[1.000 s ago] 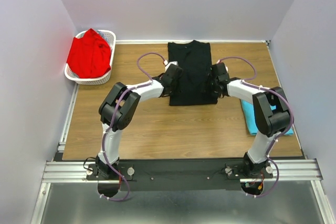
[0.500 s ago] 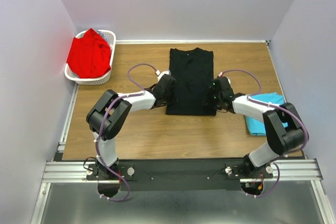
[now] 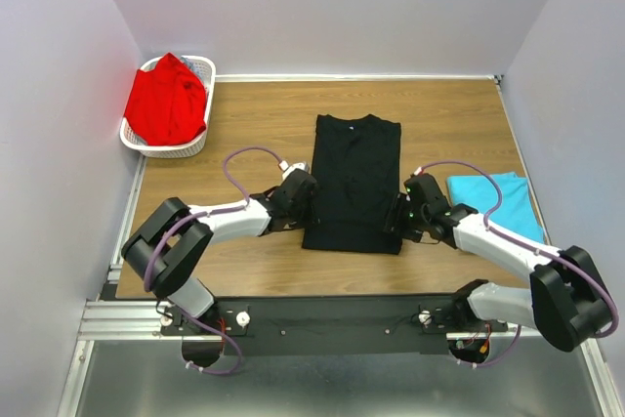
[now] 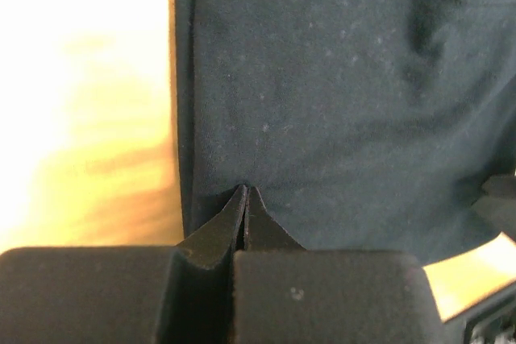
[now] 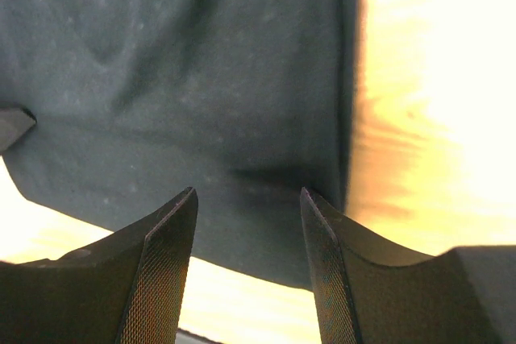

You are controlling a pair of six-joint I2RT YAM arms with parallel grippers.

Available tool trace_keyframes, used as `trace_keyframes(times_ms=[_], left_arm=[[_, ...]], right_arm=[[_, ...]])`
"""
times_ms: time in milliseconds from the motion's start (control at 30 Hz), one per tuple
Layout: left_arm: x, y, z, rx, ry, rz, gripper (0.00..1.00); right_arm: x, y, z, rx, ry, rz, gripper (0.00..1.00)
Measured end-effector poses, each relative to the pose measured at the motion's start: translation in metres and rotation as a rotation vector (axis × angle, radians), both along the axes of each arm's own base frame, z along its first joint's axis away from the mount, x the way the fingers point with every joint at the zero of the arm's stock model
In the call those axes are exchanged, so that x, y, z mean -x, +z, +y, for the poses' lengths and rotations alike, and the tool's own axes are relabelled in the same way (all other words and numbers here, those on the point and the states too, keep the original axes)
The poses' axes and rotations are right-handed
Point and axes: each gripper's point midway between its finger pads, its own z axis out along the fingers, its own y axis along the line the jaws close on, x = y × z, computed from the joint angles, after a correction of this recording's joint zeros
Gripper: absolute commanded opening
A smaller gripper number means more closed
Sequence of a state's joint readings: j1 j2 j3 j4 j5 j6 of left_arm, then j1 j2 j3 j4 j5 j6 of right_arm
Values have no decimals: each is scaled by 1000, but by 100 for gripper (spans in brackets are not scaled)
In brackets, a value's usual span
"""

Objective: Fold and stack the t-shirts
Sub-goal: Fold the tshirt

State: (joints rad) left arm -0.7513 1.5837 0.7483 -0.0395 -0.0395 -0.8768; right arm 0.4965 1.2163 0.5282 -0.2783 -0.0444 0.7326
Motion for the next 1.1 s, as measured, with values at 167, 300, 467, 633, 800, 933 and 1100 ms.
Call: trace_keyframes(times_ms=[167,300,467,633,800,933,1100], left_arm=[[10,14,9,-17,-9,3,9],[-5,46,9,4,-16,-68,8],[-45,77,7,19,-19,-164,8],[-98,75,-4,4,-30,-200,5],[-119,51,-20,-7,-71,-174,4],[-117,29,-22,-20,-89,-130,3],[-116,12,-20,-34,-87,-95,2]], right_arm=[[4,20,-3,-5,-23,1,62],[-19,49,-3,0,-71,-81,54],[-51,54,2,55,-100,-92,37],[-81,45,9,116,-100,-91,33],[-106,42,12,166,-96,-118,33],[-110,35,6,196,-97,-116,33],[-118,19,-5,223,-112,-100,33]])
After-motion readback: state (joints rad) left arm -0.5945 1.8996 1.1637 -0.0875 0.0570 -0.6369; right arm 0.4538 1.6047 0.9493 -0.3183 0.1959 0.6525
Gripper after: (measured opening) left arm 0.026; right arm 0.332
